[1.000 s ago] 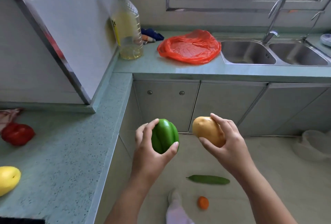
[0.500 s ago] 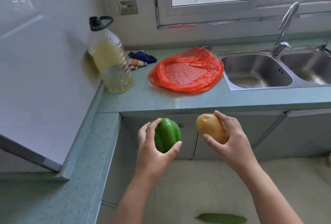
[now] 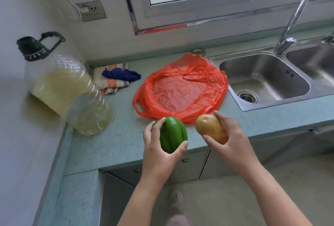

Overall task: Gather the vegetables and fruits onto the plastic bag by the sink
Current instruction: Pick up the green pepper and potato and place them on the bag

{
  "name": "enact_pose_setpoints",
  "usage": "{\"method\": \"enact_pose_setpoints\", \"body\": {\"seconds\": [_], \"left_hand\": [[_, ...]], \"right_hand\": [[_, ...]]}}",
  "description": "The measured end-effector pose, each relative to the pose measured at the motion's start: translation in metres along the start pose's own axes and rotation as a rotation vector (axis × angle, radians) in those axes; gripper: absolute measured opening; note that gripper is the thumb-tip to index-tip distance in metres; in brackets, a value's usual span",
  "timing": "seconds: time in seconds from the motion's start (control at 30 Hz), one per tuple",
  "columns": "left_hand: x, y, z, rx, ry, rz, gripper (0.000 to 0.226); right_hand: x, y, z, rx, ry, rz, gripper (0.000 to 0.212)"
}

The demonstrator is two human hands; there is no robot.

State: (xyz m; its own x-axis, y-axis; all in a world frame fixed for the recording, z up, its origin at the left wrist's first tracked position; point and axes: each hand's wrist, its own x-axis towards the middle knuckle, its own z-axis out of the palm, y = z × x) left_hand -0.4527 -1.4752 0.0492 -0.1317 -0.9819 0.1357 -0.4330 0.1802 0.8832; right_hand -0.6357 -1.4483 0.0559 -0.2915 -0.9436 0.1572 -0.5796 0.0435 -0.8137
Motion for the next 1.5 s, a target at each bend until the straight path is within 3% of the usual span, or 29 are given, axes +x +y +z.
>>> {"method": "enact_pose_setpoints", "body": {"seconds": [0.3, 0.93, 1.5], "left_hand": [[0.134, -0.039, -0.004, 0.010, -0.035, 0.005, 0.069], [0.256, -0.089, 0.032, 0.060, -0.038, -0.202, 0.074], [0.324, -0.114, 0.067, 0.247, -0.116, -0.221, 0.082]], "right_hand": [[0.118, -0.007, 0.066, -0.044, -0.047, -0.007, 0.069], [0.276, 0.035, 0.122, -0.203, -0.207, 0.070, 0.069], [0.354, 0.077, 0.162, -0.216, -0.296, 0.052, 0.071]]}}
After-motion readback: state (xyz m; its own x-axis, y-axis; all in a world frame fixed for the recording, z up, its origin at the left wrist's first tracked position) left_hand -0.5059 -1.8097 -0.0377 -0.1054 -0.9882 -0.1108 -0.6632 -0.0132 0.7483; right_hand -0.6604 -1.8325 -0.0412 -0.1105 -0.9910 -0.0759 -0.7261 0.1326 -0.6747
